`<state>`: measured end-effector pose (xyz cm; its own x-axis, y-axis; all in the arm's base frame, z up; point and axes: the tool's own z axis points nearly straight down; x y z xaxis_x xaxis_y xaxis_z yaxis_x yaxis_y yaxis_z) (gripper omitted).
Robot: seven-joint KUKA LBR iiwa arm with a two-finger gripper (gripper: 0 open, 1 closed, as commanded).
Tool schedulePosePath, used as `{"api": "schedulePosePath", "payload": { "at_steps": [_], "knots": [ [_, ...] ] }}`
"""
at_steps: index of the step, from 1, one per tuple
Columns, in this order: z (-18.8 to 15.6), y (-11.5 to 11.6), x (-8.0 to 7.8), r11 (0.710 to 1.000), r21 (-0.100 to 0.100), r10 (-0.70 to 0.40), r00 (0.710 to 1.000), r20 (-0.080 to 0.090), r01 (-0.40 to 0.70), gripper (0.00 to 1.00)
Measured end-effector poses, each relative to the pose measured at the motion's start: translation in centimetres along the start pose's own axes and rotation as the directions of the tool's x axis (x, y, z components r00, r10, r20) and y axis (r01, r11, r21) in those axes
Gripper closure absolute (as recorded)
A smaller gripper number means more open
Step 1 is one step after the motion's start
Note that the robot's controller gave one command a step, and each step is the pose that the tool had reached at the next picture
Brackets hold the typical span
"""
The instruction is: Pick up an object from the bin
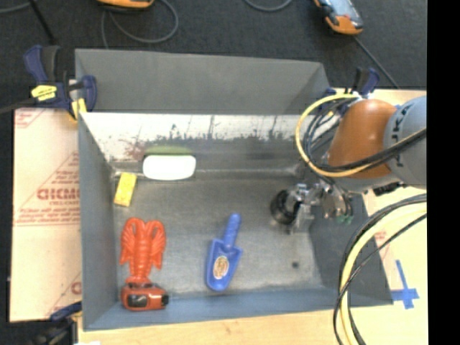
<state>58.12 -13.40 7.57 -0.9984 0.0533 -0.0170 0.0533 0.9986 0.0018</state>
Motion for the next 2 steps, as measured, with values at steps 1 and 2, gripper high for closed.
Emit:
{"api": "schedulePosePath", "payload": {
  "at_steps": [1,2],
  "knots": [
    [-0.1,-0.5,2.9,1.000,0.006,0.003,1.000,0.008,-0.003,1.00],
    [-0.1,0.5,3.6,1.000,0.008,0.003,1.000,-0.007,-0.003,1.00]
  ]
}}
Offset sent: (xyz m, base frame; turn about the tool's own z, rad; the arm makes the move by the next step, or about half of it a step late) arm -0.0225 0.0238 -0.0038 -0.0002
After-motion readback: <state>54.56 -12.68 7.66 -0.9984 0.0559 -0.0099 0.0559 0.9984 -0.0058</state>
